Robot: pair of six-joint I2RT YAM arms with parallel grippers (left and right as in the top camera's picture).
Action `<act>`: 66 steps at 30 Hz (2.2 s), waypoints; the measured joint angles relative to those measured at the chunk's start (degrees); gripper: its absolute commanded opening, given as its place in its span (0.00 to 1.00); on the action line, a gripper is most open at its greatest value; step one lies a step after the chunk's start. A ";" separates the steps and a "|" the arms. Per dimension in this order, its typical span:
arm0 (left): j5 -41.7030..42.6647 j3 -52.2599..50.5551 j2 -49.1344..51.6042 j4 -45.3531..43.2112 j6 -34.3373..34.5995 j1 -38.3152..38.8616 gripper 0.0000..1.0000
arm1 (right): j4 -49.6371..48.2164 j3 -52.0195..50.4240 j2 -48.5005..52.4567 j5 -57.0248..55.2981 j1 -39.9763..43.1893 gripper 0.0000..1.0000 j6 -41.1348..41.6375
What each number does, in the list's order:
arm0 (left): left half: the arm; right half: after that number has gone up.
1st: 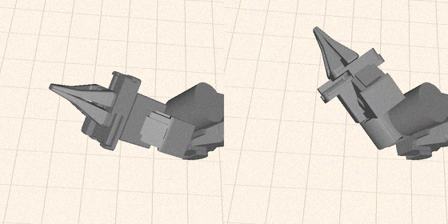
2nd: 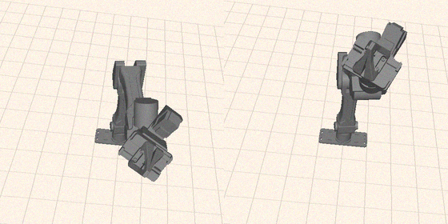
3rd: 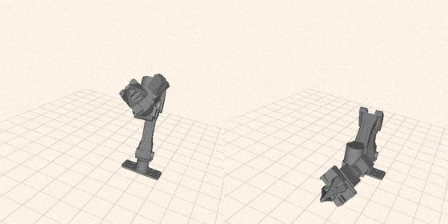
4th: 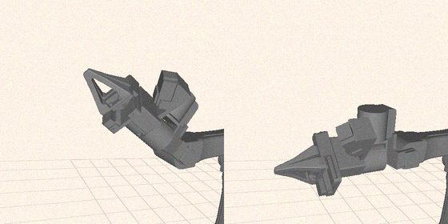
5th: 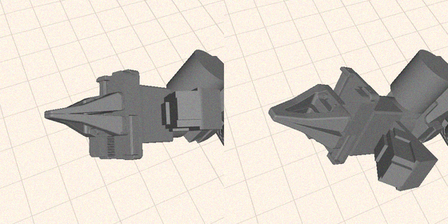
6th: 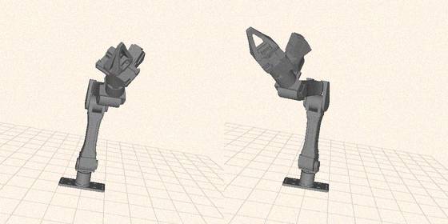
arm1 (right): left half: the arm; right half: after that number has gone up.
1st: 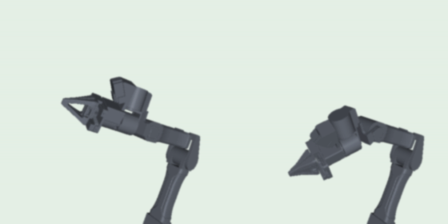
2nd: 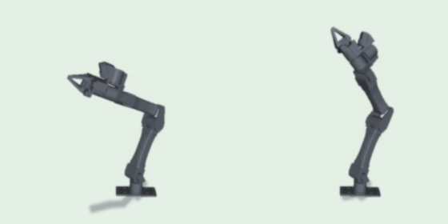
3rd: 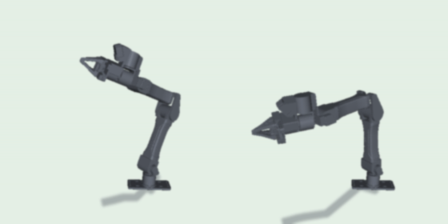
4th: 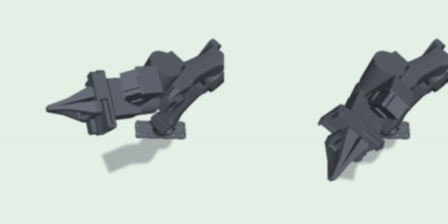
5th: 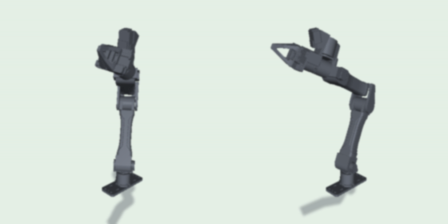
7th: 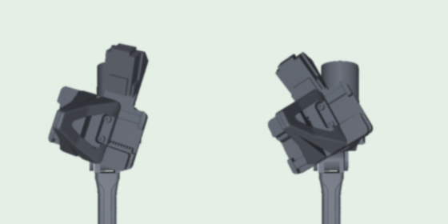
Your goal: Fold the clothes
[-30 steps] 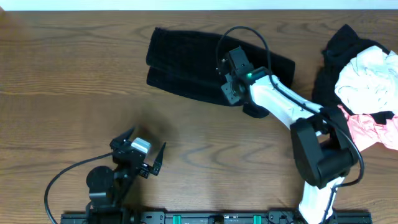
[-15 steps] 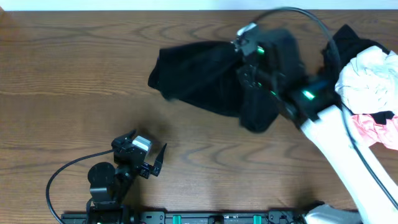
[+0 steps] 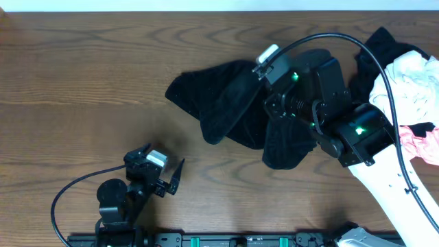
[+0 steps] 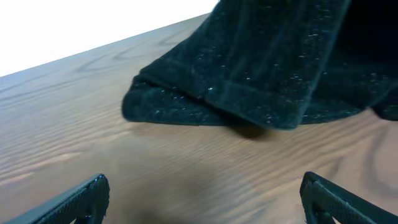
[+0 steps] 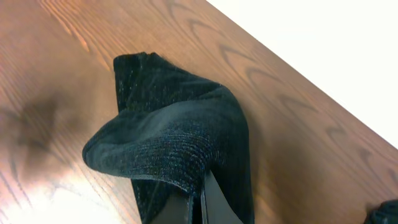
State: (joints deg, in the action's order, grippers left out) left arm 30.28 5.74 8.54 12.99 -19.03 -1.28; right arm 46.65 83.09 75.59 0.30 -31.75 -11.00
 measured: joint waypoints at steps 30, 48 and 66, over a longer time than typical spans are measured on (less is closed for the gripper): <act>-4.33 27.69 19.34 18.69 38.71 0.00 0.98 | -0.20 -0.02 0.00 -0.90 0.00 0.01 2.64; 4.76 52.04 67.84 33.20 51.19 3.37 0.98 | -0.02 -0.07 0.00 -3.78 0.00 0.01 5.16; -14.69 52.06 73.07 26.40 35.91 27.17 0.82 | 0.26 -0.07 0.00 -5.29 0.00 0.01 5.20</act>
State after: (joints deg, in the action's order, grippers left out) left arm 15.59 57.80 81.60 39.40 16.88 25.89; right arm 46.92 83.02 75.59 -4.99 -31.75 -5.80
